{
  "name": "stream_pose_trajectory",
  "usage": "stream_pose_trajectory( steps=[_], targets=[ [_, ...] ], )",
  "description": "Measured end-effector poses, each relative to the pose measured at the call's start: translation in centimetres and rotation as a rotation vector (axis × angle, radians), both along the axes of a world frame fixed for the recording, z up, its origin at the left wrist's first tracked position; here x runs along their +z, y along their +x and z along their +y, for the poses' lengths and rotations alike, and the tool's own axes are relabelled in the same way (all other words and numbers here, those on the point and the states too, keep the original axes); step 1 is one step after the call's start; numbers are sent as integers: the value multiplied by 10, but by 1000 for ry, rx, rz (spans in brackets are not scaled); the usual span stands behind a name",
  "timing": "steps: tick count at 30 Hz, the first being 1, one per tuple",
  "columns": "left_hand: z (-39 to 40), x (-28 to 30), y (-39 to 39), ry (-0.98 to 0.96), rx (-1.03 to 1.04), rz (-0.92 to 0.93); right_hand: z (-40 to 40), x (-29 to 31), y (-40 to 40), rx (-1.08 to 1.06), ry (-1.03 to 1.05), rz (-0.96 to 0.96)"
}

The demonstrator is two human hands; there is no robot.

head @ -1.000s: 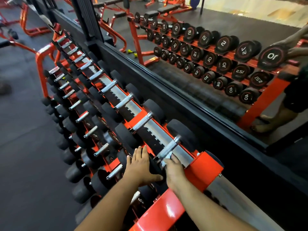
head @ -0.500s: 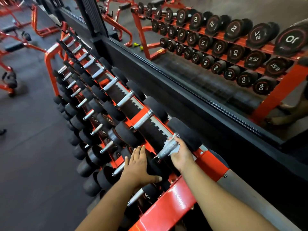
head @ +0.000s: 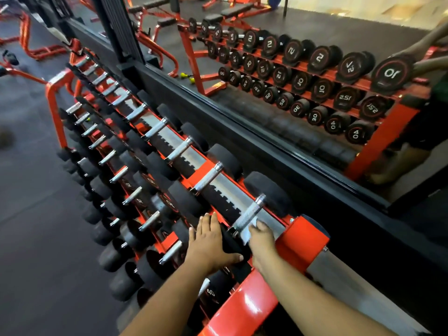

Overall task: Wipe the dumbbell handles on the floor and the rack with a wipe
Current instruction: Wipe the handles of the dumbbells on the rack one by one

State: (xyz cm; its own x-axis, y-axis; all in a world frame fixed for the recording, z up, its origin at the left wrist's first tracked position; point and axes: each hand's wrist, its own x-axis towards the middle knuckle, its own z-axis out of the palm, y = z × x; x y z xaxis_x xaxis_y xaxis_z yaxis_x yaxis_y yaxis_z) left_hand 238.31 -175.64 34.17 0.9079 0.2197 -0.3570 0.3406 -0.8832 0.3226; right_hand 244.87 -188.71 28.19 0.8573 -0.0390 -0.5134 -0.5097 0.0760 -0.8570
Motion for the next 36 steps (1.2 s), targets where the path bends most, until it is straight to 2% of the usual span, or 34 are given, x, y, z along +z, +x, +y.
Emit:
stream_pose_trajectory(
  steps=[4,7,8,11,14,17,18,21,24,27,31,33,36],
  targets=[
    [5,0,-4,15,-77,-21,-16,7,-24,198,-376,-259],
    [7,2,-4,-3,-112,-35,-30,20,-2,296,-689,-673],
    [7,2,-3,-3,-118,-35,-35,20,9,381,-792,-738],
    [8,0,-2,-3,-126,-32,-36,6,35,688,-1133,-754],
    [8,-1,-3,-10,-121,-45,-26,-7,22,1044,-1233,-902],
    [6,-1,1,-14,-108,-34,-46,-13,26,1333,-1329,-1162],
    [6,0,1,-15,-103,-29,-53,-10,30,1332,-1396,-1213],
    [5,0,1,-5,-87,-9,-47,-3,38,1080,-1609,-1209],
    [2,2,1,-2,-68,-7,-25,-5,30,1039,-1564,-1215],
    [2,1,2,-15,-60,-6,-24,-4,23,1176,-1330,-1257],
    [2,0,1,-23,-47,3,-40,8,19,1226,-1035,-1208],
    [2,1,1,-31,-43,0,-49,10,15,1222,-997,-1226],
    [2,4,-1,-39,-38,0,-60,7,-1,1177,-969,-1093]
  ],
)
